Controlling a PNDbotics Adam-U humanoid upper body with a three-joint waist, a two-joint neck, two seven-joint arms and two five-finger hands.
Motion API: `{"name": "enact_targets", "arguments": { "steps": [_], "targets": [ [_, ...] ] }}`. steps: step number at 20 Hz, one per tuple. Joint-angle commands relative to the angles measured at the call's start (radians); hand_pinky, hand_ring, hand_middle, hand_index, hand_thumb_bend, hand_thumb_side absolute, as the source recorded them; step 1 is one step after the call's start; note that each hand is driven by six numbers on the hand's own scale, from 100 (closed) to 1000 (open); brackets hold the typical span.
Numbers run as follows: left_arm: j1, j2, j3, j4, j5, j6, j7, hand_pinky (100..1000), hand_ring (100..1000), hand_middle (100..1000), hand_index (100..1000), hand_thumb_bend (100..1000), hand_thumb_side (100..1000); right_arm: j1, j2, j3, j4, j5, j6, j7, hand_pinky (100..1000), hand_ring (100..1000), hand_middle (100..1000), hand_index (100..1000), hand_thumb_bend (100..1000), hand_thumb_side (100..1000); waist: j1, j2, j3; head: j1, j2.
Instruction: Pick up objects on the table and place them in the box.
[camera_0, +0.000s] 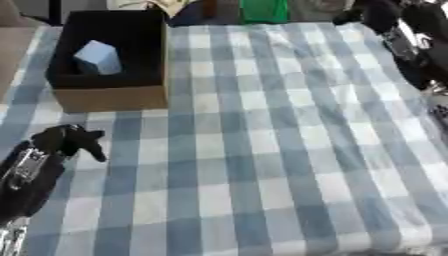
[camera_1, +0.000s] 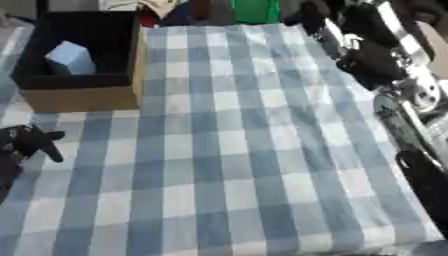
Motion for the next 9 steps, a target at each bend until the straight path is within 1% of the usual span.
{"name": "enact_targets", "arguments": {
  "steps": [1, 5, 9],
  "targets": [
    [-0.004, 0.003, 0.013, -0.012, -0.011, -0.005, 0.009, 911, 534, 509, 599, 171, 906, 0.021, 0.011, -0.023, -0.023, 0.039, -0.016, 0.004, 708, 988, 835, 930, 212, 406, 0.002, -0.011, -0.004, 0.022, 0.000],
    [0.000, 0.002, 0.018, -0.012, -0.019, -0.009, 0.014, 912, 537, 512, 600, 171, 909, 0.063, 0.045, -0.037, -0.023, 0.070, -0.023, -0.005, 707, 989, 828, 922, 201, 419, 0.004, -0.005, -0.004, 0.046, -0.005],
    [0.003, -0.001, 0.021, -0.012, -0.025, -0.011, 0.018, 913, 537, 513, 601, 170, 912, 0.089, 0.075, -0.045, -0.023, 0.090, -0.016, -0.012, 706, 990, 826, 917, 193, 432, 0.010, -0.002, -0.013, 0.062, -0.012]
  ]
}}
